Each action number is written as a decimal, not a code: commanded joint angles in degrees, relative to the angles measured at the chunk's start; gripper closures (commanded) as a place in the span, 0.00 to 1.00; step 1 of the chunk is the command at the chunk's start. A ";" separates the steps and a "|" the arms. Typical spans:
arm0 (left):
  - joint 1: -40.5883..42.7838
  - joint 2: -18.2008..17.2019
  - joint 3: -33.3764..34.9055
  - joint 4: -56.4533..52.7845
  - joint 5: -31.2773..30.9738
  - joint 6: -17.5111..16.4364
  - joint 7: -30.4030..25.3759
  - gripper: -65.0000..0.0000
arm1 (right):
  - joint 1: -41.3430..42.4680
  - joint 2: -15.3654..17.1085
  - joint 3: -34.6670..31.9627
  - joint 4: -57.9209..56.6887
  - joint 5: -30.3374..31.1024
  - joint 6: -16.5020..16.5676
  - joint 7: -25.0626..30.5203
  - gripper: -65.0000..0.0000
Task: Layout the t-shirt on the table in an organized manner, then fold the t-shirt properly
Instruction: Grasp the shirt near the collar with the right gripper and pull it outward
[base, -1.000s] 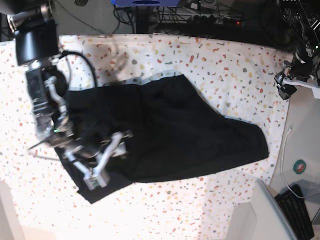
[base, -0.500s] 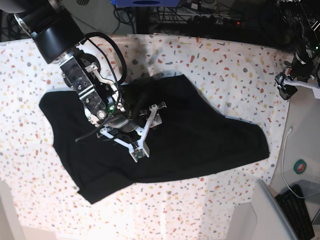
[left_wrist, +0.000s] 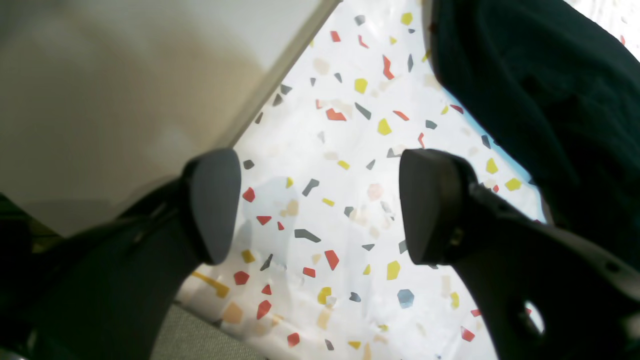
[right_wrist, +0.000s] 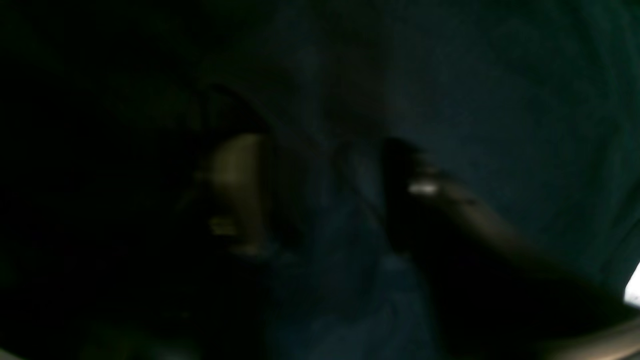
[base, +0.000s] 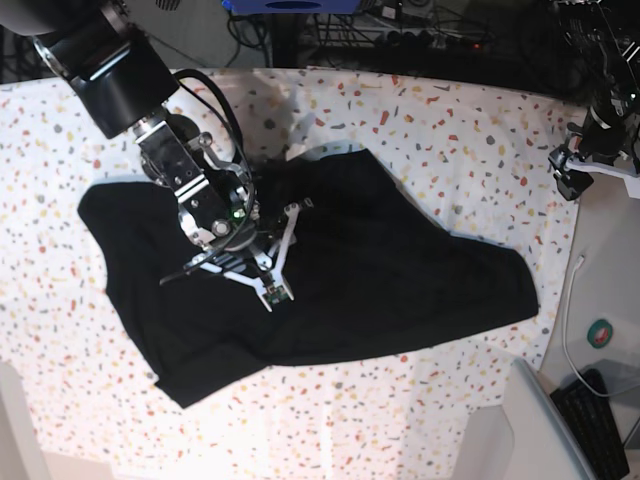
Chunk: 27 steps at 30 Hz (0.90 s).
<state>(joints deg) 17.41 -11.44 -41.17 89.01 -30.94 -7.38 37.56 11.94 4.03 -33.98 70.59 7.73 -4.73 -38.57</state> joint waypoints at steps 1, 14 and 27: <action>-0.13 -1.00 -0.28 0.79 -0.40 -0.14 -1.03 0.29 | 0.85 0.06 0.35 2.51 0.05 -0.06 0.98 0.89; -1.37 -1.09 0.16 0.79 -0.14 -0.14 -1.03 0.29 | -23.51 10.60 21.36 37.94 0.05 0.47 -6.40 1.00; -11.56 -0.91 13.96 -11.17 0.04 -0.05 -1.03 0.29 | -41.00 15.09 31.91 38.64 -0.03 8.20 -1.57 1.00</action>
<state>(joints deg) 6.59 -11.70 -27.00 76.86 -30.22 -6.94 37.69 -29.10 18.55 -2.48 108.66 8.32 3.92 -40.69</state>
